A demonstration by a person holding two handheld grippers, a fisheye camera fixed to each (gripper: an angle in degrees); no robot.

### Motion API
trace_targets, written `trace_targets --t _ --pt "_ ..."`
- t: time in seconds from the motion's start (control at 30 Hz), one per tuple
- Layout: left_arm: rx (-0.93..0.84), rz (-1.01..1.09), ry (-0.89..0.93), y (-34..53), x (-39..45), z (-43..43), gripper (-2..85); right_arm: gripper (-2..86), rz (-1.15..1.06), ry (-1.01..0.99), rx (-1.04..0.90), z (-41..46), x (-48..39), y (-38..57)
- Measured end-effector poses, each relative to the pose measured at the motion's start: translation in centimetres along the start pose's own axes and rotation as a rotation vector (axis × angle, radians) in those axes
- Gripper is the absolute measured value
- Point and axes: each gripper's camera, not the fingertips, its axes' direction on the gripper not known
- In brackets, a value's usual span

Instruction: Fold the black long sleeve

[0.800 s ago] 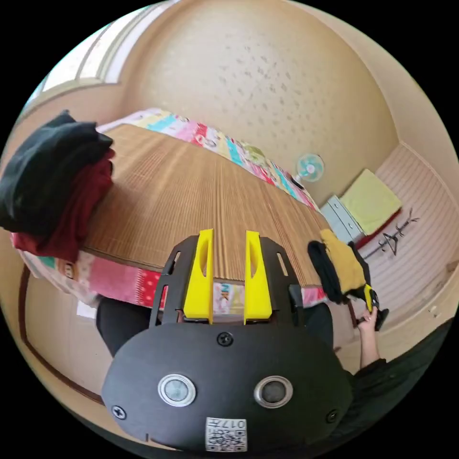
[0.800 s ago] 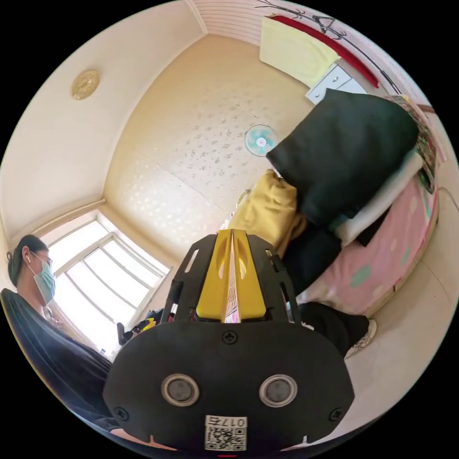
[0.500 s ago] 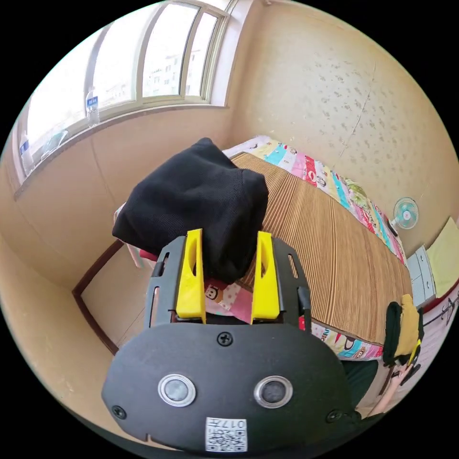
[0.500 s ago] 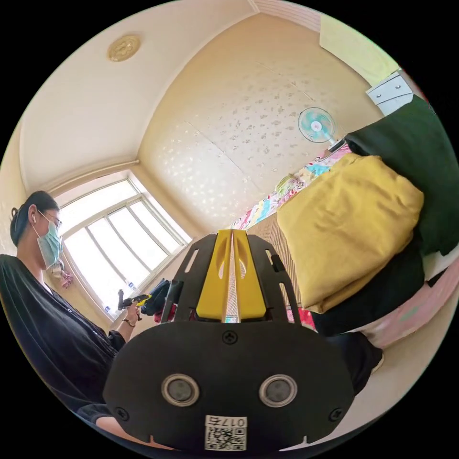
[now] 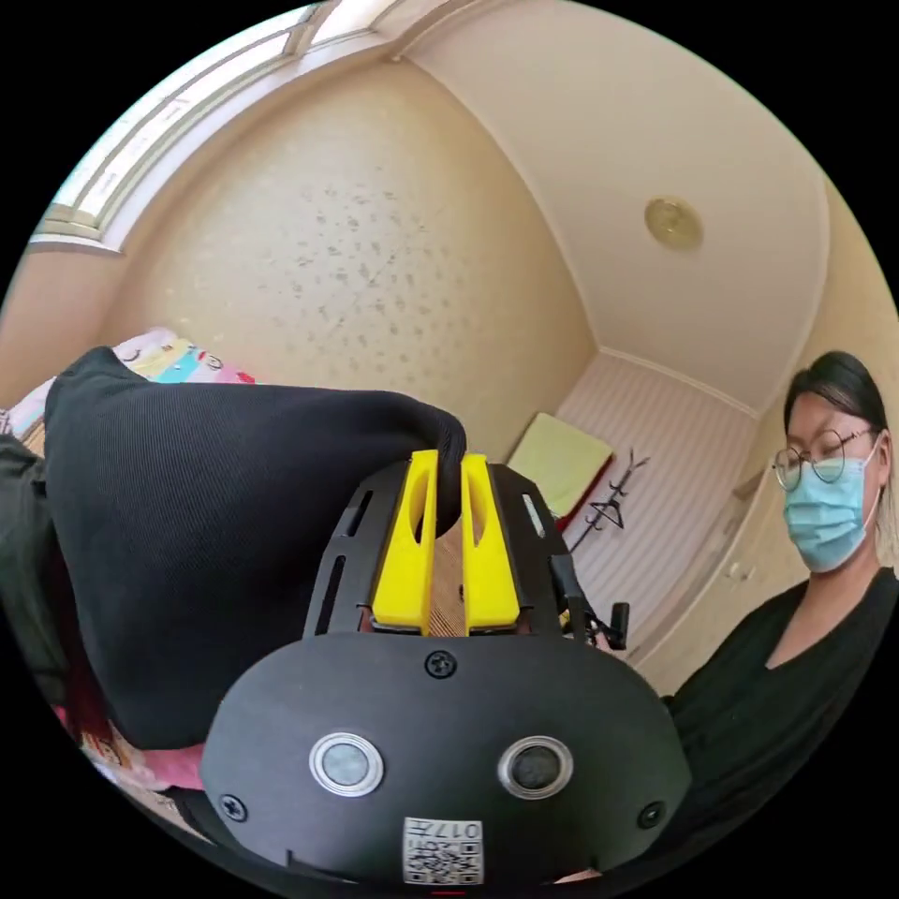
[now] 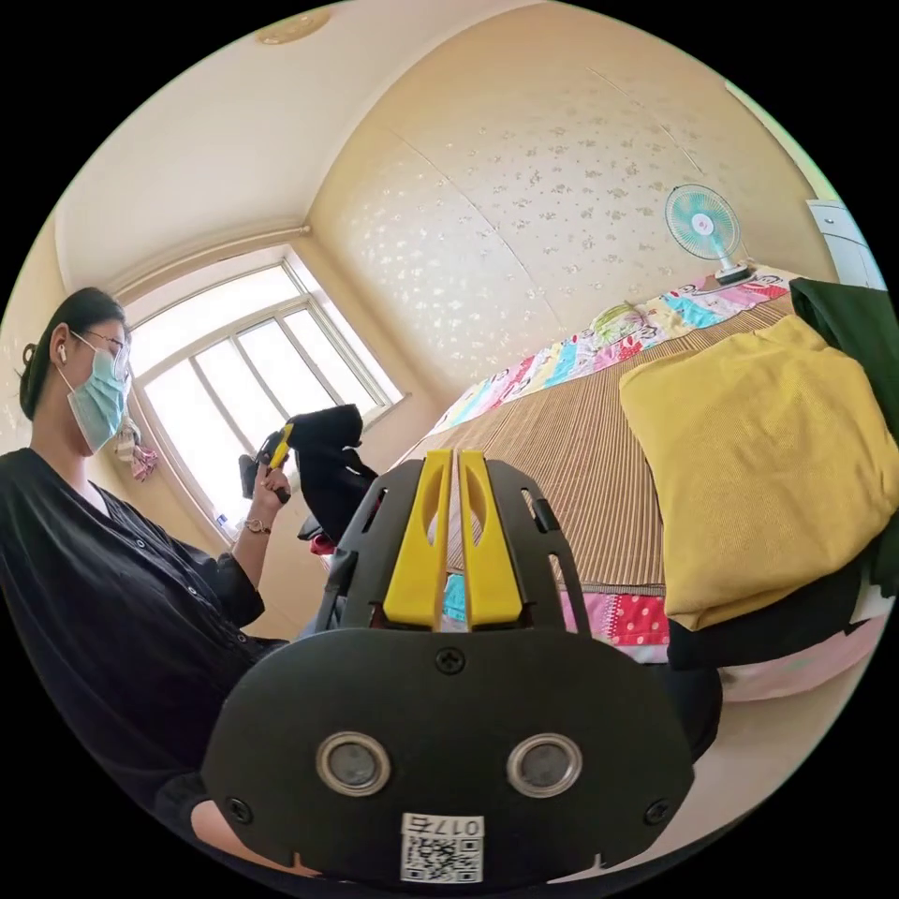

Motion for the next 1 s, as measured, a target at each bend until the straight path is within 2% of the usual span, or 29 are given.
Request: trace_targets --t 0.13,0.2,0.27,0.37,0.5,0.63,0.67,0.77,0.83,0.9,1.0 --pt "-0.266 -0.101 0.068 9.5 2.3 10.3 5.0 7.2 0.054 -0.078 -0.087 3.7 1.3 1.0" --pt "-0.463 -0.249 0.030 16.7 1.9 15.0 5.0 9.9 0.170 -0.176 -0.185 7.8 3.9 2.6" --pt "-0.583 -0.344 0.032 21.0 1.7 17.0 5.0 11.6 0.302 -0.218 -0.276 11.2 6.2 4.3" --pt "-0.689 -0.488 0.101 25.2 2.2 18.6 5.1 13.3 0.452 -0.091 -0.381 15.3 8.6 7.3" --pt "-0.742 -0.414 0.019 24.7 4.2 17.9 5.4 13.5 0.567 0.127 -0.460 18.2 10.8 10.2" --pt "-0.730 -0.362 0.009 21.6 4.6 16.3 6.4 7.8 0.526 0.100 -0.511 19.6 11.2 11.3" --pt "-0.684 -0.347 -0.004 20.1 4.7 15.1 6.5 5.5 0.481 0.085 -0.469 18.9 10.6 11.2" --pt "-0.584 -0.316 -0.047 16.4 5.0 12.5 7.2 3.8 0.250 0.048 -0.346 16.8 6.7 9.7" --pt "-0.577 -0.345 -0.009 14.5 4.3 12.2 9.9 3.6 0.099 -0.039 -0.336 16.6 3.8 8.9" --pt "-0.552 -0.407 0.082 12.9 2.8 12.0 13.8 3.8 -0.084 -0.208 -0.414 17.8 0.5 8.7" --pt "-0.550 -0.475 0.078 12.0 0.4 11.8 16.5 4.3 -0.237 -0.376 -0.558 20.3 -2.2 10.4"
